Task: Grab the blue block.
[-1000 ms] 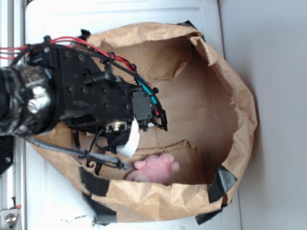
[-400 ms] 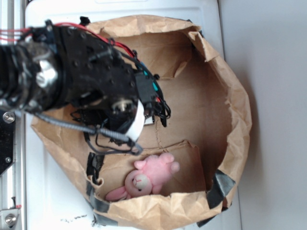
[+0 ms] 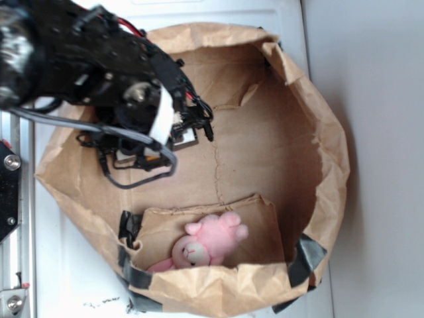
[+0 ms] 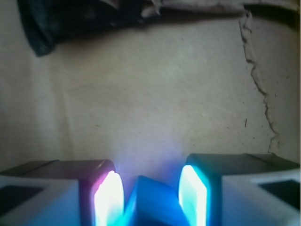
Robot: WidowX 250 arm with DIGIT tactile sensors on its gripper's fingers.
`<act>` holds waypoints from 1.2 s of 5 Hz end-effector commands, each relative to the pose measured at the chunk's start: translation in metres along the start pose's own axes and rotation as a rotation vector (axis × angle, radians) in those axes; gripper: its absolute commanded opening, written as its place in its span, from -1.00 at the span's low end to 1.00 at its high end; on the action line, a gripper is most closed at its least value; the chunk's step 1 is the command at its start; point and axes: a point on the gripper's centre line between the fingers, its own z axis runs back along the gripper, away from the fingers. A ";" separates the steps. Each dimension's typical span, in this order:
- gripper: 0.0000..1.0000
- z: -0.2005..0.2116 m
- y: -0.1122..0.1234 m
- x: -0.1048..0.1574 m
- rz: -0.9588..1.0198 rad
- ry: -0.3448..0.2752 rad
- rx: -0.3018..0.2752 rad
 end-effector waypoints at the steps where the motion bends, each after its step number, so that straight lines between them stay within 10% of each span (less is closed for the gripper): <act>1: -1.00 0.034 -0.002 -0.013 0.305 -0.102 0.149; 4: -1.00 0.090 0.051 0.050 0.878 -0.008 0.038; 6: -1.00 0.117 0.033 0.072 1.207 -0.086 0.058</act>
